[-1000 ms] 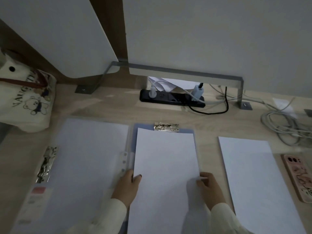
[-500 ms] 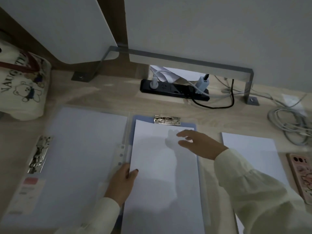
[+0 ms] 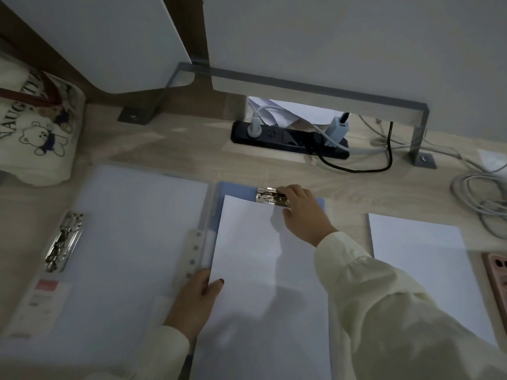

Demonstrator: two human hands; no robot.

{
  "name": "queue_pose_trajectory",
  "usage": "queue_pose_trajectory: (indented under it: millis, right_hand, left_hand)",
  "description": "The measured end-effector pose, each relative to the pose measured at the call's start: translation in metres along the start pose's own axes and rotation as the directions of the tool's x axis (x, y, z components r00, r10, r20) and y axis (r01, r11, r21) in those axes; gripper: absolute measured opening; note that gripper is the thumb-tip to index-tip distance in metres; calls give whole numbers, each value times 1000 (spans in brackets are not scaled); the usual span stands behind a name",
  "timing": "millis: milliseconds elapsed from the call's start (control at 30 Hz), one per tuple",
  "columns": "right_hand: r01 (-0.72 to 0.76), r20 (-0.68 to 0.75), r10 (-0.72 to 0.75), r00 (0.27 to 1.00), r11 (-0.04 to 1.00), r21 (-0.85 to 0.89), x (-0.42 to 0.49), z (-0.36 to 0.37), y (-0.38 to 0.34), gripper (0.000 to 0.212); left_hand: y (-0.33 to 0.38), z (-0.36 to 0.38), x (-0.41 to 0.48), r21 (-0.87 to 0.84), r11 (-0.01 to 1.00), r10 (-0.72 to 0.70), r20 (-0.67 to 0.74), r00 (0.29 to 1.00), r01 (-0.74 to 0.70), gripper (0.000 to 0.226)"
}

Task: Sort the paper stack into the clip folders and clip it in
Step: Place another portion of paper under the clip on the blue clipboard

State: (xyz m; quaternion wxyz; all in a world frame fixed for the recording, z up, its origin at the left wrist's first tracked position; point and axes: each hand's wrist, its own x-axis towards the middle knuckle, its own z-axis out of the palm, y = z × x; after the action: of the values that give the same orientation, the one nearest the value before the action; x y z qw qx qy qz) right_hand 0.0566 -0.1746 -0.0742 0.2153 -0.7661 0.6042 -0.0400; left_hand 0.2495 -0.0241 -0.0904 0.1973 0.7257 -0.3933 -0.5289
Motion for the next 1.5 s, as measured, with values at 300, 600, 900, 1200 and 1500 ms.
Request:
queue_pose_trajectory:
  millis: [300,600,900,1200,1500]
  right_hand:
    - [71,-1,-71,997,997,-42,-17,14,-20,47]
    - [4,-82,-9,997,998,-64,-15,36,-33,49]
    - [-3,-153,-8,988,997,-75,-15,39,-36,50]
    - [-12,-174,-1,985,997,-70,-13,41,-34,55]
    - [-194,-277,441,854,762,618,-1,4,-26,21]
  left_hand:
    - [-1,-3,-8,-62,998,4,33,999,-2,19]
    - [-5,0,-5,-64,998,28,7,1000,-27,20]
    - [-5,-2,-5,-47,998,52,28,998,-51,26]
    - [-6,-1,-4,-63,997,58,44,997,-55,19]
    - [-5,0,-5,-30,997,72,8,997,-72,17]
